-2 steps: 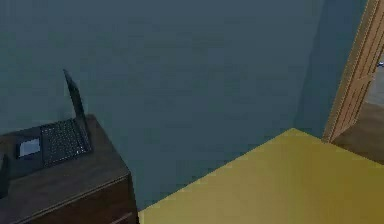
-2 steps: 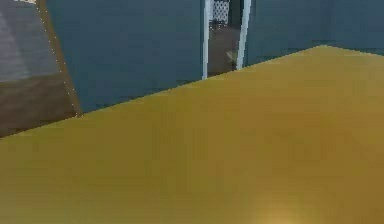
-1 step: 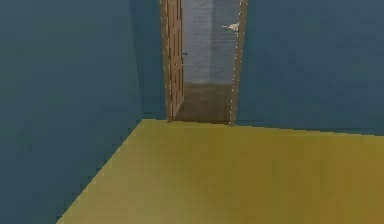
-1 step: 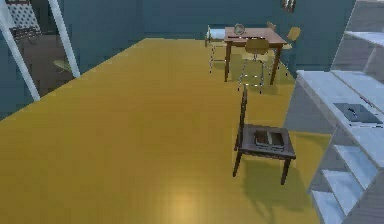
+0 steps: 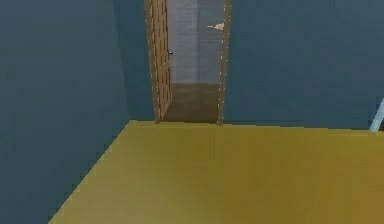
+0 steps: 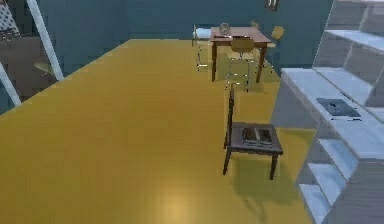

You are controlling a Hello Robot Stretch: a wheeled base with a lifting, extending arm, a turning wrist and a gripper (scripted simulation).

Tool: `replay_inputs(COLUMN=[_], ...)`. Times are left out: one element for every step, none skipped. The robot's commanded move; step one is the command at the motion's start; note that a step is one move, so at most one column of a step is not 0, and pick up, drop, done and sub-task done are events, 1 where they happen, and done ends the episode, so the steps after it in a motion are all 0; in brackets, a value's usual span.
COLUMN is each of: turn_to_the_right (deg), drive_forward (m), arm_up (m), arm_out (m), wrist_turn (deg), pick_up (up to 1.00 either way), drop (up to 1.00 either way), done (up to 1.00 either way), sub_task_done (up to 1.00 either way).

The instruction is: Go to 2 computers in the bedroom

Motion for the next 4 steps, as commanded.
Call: replay_inputs(turn_to_the_right=[0.0, -45.0, -42.0, 0.0], drive_forward=[0.05, 0.00, 0.00, 0.00], arm_up=[0.00, 0.00, 0.00, 0.00], arm_out=[0.00, 0.00, 0.00, 0.00], wrist_turn=[0.0, 0.0, 0.0, 0.0], pick_up=[0.00, 0.00, 0.00, 0.00], drop=[0.00, 0.00, 0.00, 0.00], done=[0.00, 0.00, 0.00, 1.00], sub_task_done=[0.00, 0.00, 0.00, 0.00])
